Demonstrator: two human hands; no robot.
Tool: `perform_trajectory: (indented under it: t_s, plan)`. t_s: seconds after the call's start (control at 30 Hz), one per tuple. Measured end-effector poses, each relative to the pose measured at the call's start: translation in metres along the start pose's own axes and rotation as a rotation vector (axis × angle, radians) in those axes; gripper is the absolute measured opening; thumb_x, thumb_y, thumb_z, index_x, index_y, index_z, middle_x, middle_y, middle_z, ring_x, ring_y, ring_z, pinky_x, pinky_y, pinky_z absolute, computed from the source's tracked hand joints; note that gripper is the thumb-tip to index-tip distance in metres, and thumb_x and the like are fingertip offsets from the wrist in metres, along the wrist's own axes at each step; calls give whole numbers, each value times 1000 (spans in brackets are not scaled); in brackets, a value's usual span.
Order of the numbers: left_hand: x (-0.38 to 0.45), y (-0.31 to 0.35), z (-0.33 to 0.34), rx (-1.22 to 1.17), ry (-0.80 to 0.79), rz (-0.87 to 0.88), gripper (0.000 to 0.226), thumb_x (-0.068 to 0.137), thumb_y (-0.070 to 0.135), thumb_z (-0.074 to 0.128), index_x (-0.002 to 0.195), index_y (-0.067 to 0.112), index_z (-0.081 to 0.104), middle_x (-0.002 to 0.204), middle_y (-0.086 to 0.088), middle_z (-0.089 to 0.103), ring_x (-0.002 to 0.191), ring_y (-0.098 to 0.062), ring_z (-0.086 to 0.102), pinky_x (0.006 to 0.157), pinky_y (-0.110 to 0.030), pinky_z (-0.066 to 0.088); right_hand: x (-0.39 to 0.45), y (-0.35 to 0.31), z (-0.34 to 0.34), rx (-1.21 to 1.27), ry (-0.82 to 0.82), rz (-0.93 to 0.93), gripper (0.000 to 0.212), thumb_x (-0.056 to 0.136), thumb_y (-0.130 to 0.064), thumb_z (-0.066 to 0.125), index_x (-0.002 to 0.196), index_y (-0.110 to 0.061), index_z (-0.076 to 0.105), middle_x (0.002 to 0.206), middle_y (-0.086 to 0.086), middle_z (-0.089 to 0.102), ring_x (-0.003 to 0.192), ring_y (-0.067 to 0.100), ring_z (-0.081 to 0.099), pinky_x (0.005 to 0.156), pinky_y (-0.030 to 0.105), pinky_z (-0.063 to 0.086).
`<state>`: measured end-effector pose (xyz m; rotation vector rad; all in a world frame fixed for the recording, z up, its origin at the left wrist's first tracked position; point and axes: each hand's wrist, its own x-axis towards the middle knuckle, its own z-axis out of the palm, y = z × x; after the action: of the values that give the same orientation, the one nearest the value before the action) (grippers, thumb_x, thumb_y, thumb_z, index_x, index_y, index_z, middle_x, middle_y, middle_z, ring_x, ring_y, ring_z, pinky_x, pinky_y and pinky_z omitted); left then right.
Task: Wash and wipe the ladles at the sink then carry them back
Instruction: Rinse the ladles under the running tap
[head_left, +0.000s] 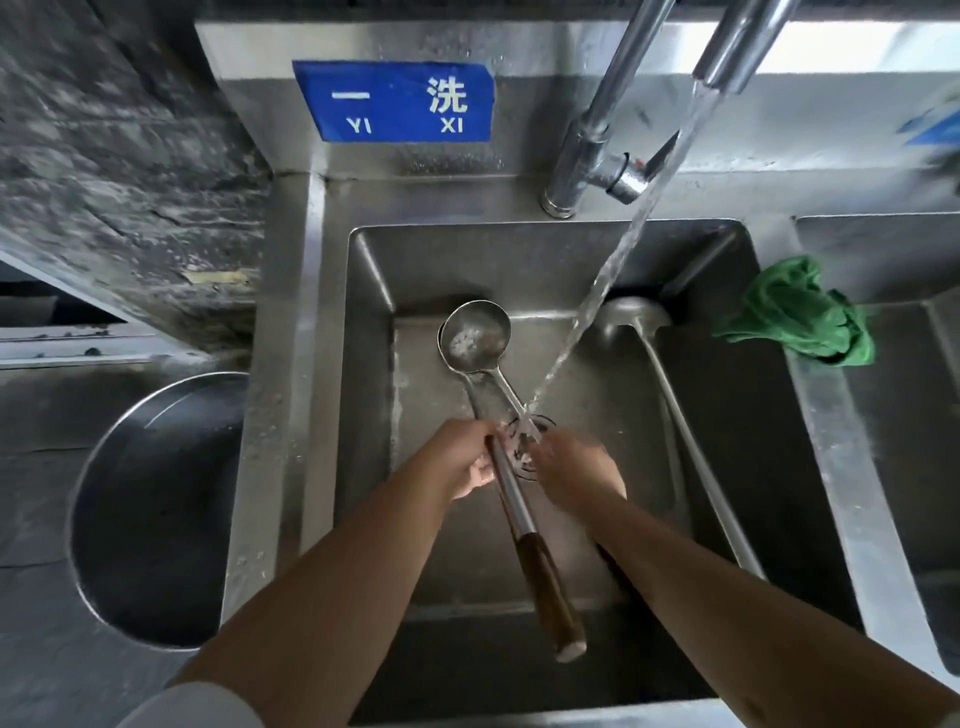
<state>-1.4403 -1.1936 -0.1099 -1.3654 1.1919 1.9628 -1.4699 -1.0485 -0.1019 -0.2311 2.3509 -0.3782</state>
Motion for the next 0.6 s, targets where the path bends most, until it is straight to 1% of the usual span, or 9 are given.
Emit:
perform_trajectory:
  t_s: [0.07, 0.13, 0.17, 0.23, 0.33, 0.4, 0.47, 0.53, 0.6]
  plan:
    - [-4, 0, -6, -51, 23, 7, 14, 97, -1, 46, 85, -2, 53, 69, -15, 53, 59, -23, 54, 56, -33, 52, 6, 21, 17, -24, -83, 77, 34, 92, -31, 52, 124, -20, 57, 115, 7, 64, 100, 25, 62, 80, 32, 54]
    - [-12, 3, -10, -95, 25, 18, 20, 98, -2, 43, 80, -2, 50, 67, -16, 48, 56, -24, 51, 62, -36, 51, 10, 34, 34, 74, -244, 117, 43, 95, -17, 55, 136, -7, 47, 125, 18, 61, 88, 21, 59, 69, 22, 54]
    - [-15, 4, -14, -99, 32, 22, 23, 99, -2, 42, 77, -1, 50, 66, -15, 46, 52, -23, 50, 61, -36, 49, 10, 38, 40, 120, -276, 136, 42, 94, -12, 56, 135, -3, 47, 125, 21, 60, 87, 21, 55, 71, 24, 53]
    - [-14, 3, -21, -60, 49, 12, 25, 98, 2, 42, 74, 2, 50, 63, -11, 46, 45, -19, 47, 53, -32, 45, 9, 42, 47, 143, -264, 132, 35, 94, -12, 58, 128, -2, 54, 115, 17, 61, 90, 19, 50, 79, 30, 50]
    - [-11, -2, -35, 18, 152, -60, 30, 98, 11, 44, 69, 8, 50, 54, -2, 46, 37, -12, 43, 40, -21, 37, 11, 38, 54, 207, -244, 179, 4, 95, -10, 56, 91, -11, 54, 88, 5, 51, 76, 17, 48, 65, 21, 37]
    - [-8, -10, -39, 57, 192, -81, 32, 100, 18, 45, 68, 12, 47, 52, 2, 44, 33, -8, 41, 36, -16, 33, 21, 38, 59, 267, -215, 207, 27, 92, -8, 57, 70, -14, 44, 71, 2, 44, 60, 13, 42, 56, 23, 35]
    - [-8, -17, -37, 51, 214, -89, 33, 100, 20, 46, 68, 14, 45, 57, 3, 43, 30, -6, 39, 36, -14, 31, 28, 33, 60, 323, -257, 193, 28, 93, -10, 57, 68, -14, 45, 65, 3, 44, 56, 15, 43, 53, 27, 35]
    - [-14, -20, -33, 23, 222, -109, 32, 100, 17, 45, 67, 14, 44, 61, 2, 42, 30, -6, 39, 38, -14, 32, 30, 18, 54, 446, -329, 171, 20, 96, -13, 54, 76, -12, 54, 67, 5, 50, 56, 16, 47, 52, 27, 33]
    - [-23, -19, -29, 14, 211, -126, 31, 99, 11, 43, 67, 13, 45, 63, 1, 43, 33, -7, 41, 38, -15, 34, 29, -3, 46, 587, -357, 143, 16, 98, -21, 52, 87, -15, 61, 73, 1, 59, 61, 13, 52, 55, 26, 39]
